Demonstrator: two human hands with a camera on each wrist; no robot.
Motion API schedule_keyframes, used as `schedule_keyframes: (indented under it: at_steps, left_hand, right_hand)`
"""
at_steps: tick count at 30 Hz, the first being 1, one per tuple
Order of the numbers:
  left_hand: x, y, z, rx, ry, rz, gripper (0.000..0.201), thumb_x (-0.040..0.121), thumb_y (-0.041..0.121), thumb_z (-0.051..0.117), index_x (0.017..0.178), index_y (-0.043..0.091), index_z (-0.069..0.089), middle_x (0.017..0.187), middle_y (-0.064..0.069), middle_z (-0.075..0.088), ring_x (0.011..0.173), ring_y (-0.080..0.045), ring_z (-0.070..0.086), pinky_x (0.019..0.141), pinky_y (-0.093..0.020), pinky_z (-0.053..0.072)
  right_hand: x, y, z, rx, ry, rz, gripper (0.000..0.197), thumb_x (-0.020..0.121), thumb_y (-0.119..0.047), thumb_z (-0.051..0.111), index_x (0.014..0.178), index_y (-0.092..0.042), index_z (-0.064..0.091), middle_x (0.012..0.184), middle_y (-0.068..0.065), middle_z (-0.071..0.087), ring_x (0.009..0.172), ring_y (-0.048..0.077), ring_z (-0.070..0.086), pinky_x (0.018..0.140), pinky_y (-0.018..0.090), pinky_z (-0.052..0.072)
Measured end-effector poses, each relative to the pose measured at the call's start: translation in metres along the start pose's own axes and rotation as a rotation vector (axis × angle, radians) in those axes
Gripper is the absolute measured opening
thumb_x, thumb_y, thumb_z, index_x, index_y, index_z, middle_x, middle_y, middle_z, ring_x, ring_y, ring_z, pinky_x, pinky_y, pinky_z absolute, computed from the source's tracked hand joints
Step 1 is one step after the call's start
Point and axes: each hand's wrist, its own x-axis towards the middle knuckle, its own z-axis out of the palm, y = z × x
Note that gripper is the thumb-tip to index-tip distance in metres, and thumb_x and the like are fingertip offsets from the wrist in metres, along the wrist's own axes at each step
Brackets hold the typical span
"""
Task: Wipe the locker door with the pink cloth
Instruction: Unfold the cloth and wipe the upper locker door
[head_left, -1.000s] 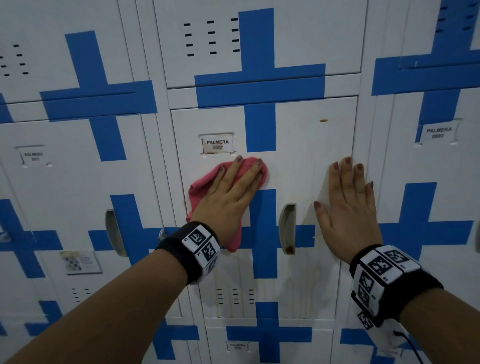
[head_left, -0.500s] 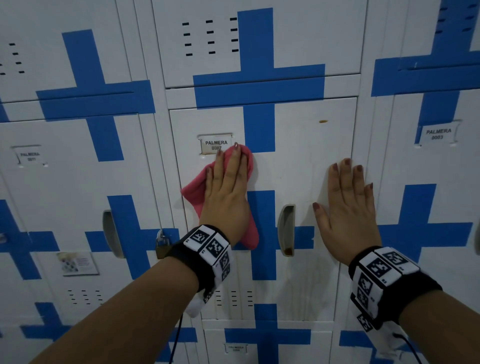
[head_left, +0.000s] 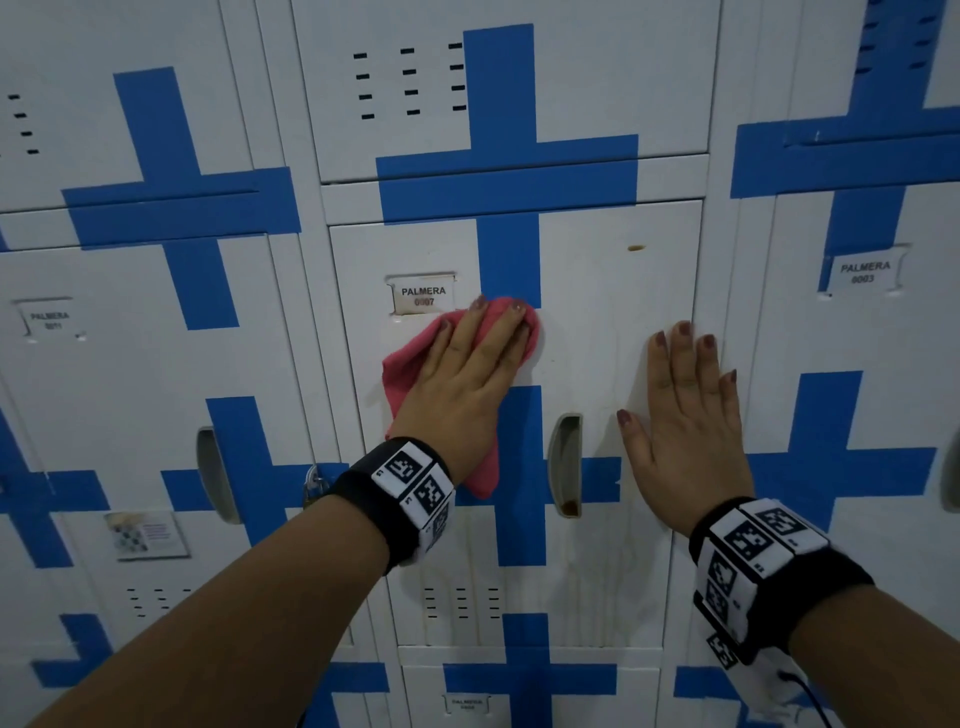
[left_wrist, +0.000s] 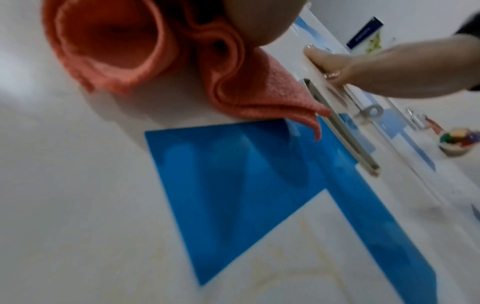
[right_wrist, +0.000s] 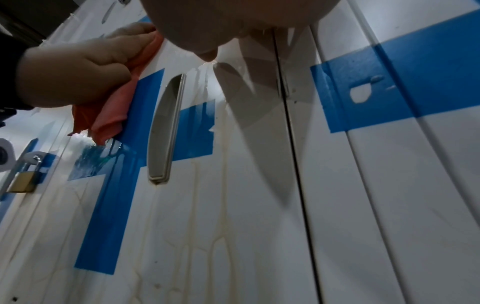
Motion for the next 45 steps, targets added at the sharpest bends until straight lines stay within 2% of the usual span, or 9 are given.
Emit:
schedule_keyframes:
  at_steps: [7,10,14,20,30,33,38,41,45]
  left_hand:
    - [-0.005,-0.009,0.001,0.094,-0.122,0.26,0.096,0.069,0.002,0.065,0.147,0.018,0.013,0.154,0.001,0.013,0.142,-0.03,0.008,0.115,-0.042,-0.003]
    - [-0.002,-0.001,0.0,0.038,-0.089,0.105,0.093,0.071,-0.002,0.058,0.148,0.017,0.01,0.155,0.003,0.008,0.143,-0.029,0.005,0.117,-0.045,-0.002]
    - [0.01,0.009,-0.005,-0.128,-0.022,-0.159,0.091,0.073,-0.007,0.042,0.149,0.02,-0.002,0.157,0.006,-0.002,0.144,-0.023,-0.006,0.115,-0.032,-0.014]
    - [0.031,0.008,-0.009,-0.153,0.058,-0.3,0.092,0.073,-0.007,0.047,0.147,0.014,-0.004,0.158,0.001,0.001,0.143,-0.023,-0.004,0.112,-0.035,-0.011]
    - [0.013,0.0,-0.004,0.083,-0.057,0.101,0.093,0.069,-0.004,0.055,0.148,0.017,0.011,0.156,0.001,0.009,0.142,-0.031,0.007,0.112,-0.051,0.008]
    - [0.004,-0.003,-0.002,0.133,-0.087,0.244,0.091,0.07,0.002,0.063,0.147,0.02,0.018,0.155,0.0,0.02,0.142,-0.03,0.012,0.11,-0.051,0.013]
    - [0.0,-0.003,-0.002,0.147,-0.093,0.377,0.08,0.074,0.003,0.053,0.146,0.02,0.022,0.153,0.0,0.026,0.141,-0.03,0.016,0.115,-0.046,0.011]
    - [0.001,-0.003,-0.003,0.138,-0.126,0.314,0.081,0.076,0.004,0.045,0.148,0.019,0.012,0.156,0.0,0.014,0.143,-0.03,0.009,0.116,-0.046,0.005]
    - [0.005,0.006,0.0,0.053,-0.108,0.053,0.079,0.076,0.006,0.03,0.149,0.017,0.003,0.157,0.001,0.003,0.145,-0.026,-0.001,0.117,-0.041,-0.005]
  right_hand:
    - [0.001,0.0,-0.002,-0.003,-0.011,0.001,0.07,0.093,-0.042,0.02,0.148,-0.019,-0.015,0.155,0.0,-0.023,0.143,0.017,-0.018,0.114,0.032,-0.013]
    - [0.0,0.001,-0.003,-0.003,-0.021,-0.003,0.07,0.092,-0.043,0.02,0.147,-0.02,-0.018,0.154,-0.001,-0.024,0.142,0.017,-0.019,0.114,0.033,-0.013]
    - [0.0,0.001,-0.004,-0.004,-0.031,-0.009,0.071,0.092,-0.044,0.019,0.146,-0.022,-0.021,0.153,-0.002,-0.027,0.142,0.016,-0.021,0.113,0.031,-0.016]
    - [-0.001,0.001,-0.006,0.007,-0.039,-0.012,0.071,0.092,-0.044,0.019,0.145,-0.023,-0.023,0.153,-0.002,-0.028,0.142,0.016,-0.021,0.113,0.03,-0.016]
    - [-0.001,0.002,-0.007,0.012,-0.049,-0.016,0.071,0.092,-0.044,0.019,0.147,-0.022,-0.019,0.154,-0.003,-0.027,0.142,0.016,-0.021,0.113,0.031,-0.016]
    - [-0.001,0.002,-0.007,0.015,-0.048,-0.015,0.07,0.092,-0.044,0.02,0.148,-0.021,-0.015,0.154,-0.002,-0.025,0.142,0.016,-0.02,0.113,0.031,-0.016]
    - [-0.001,0.003,-0.007,0.015,-0.054,-0.015,0.07,0.092,-0.044,0.019,0.148,-0.021,-0.014,0.155,-0.003,-0.024,0.142,0.016,-0.019,0.113,0.032,-0.015]
    - [-0.002,0.004,-0.007,0.013,-0.056,-0.015,0.07,0.092,-0.044,0.02,0.149,-0.021,-0.014,0.155,-0.003,-0.023,0.142,0.016,-0.019,0.113,0.031,-0.016]
    - [-0.002,0.004,-0.008,0.006,-0.059,-0.018,0.07,0.092,-0.043,0.02,0.149,-0.021,-0.013,0.155,-0.002,-0.023,0.142,0.016,-0.019,0.113,0.031,-0.015]
